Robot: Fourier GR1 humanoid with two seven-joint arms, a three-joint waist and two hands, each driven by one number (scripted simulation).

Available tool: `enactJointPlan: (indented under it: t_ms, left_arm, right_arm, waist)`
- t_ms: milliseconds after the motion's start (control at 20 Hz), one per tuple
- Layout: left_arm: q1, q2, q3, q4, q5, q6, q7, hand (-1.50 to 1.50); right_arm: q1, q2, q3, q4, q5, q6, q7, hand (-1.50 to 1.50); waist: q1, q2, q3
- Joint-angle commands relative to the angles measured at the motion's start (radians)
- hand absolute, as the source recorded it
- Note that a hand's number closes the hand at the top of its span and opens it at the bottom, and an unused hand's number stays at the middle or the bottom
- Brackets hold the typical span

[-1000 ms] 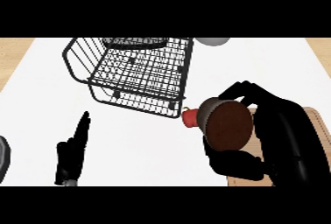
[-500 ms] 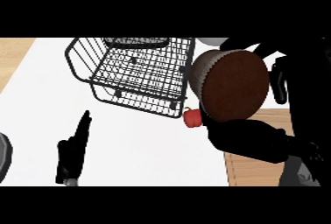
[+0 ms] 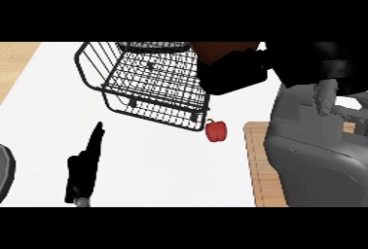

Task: Pick the cupcake from the cutting board and place it in the tiered basket

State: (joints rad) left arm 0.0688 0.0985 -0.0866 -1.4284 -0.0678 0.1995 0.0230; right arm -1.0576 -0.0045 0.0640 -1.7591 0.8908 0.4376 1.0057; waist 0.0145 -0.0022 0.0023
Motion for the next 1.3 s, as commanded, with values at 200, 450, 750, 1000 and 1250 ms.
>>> enactJointPlan:
  t_ms: [200,450,750,1000,1250]
  left_arm:
    - [0.025,0.010,0.007,-0.011,0.013,-0.030,0.016,0.00]
    - [0.000,-0.029,0.002,0.073,-0.006,-0.003,-0.026,0.00]
    - [0.007,-0.023,-0.008,0.029,-0.014,-0.012,0.015,0.00]
    - [0.021,-0.020,-0.006,0.039,-0.017,-0.019,-0.020,0.00]
    - [0.006,-0.015,-0.005,-0.004,-0.017,-0.018,0.020,0.00]
  right_arm:
    - [-0.081,0.004,-0.005,0.342,-0.006,-0.198,-0.095,1.50]
    - [-0.127,0.004,0.040,0.541,-0.022,-0.293,-0.141,1.50]
    - [-0.200,0.004,0.048,0.738,-0.006,-0.373,-0.156,1.50]
    - [-0.165,0.004,0.066,0.917,-0.040,-0.539,-0.263,1.50]
    - [-0.094,0.005,0.057,0.906,-0.300,-0.715,-0.273,-1.50]
  waist:
    - [0.004,0.005,-0.003]
    - [0.010,0.008,-0.003]
    - [0.010,0.006,-0.003]
    - [0.016,0.010,-0.003]
    - [0.036,0.011,-0.002]
